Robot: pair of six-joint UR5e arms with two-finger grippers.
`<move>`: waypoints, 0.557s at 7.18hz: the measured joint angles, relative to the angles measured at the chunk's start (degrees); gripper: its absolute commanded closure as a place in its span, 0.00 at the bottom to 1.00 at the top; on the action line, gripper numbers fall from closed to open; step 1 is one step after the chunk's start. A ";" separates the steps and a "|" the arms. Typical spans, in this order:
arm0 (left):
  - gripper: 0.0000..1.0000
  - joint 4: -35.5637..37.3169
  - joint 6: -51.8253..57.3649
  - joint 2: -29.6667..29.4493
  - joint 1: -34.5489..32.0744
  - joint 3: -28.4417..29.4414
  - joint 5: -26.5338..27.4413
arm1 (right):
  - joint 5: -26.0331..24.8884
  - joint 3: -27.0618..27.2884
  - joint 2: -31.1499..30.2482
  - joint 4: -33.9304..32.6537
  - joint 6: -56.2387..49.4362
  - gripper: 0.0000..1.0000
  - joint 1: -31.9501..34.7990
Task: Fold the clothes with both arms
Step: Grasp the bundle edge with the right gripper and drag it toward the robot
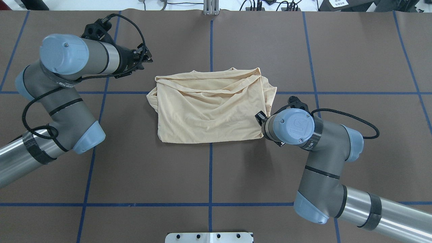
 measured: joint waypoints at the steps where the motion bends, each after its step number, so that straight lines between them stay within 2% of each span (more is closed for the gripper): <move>1: 0.55 0.00 -0.03 -0.04 0.01 -0.12 -0.06 | 0.23 1.54 -0.66 -0.25 -0.03 1.00 0.21; 3: 0.55 0.00 -0.10 -0.07 0.04 -0.86 -0.40 | 0.52 10.05 -5.73 -3.45 0.10 1.00 -0.83; 4: 0.55 0.02 -0.13 -0.08 0.10 -1.76 -0.71 | 0.68 15.73 -8.21 -7.99 0.20 1.00 -3.80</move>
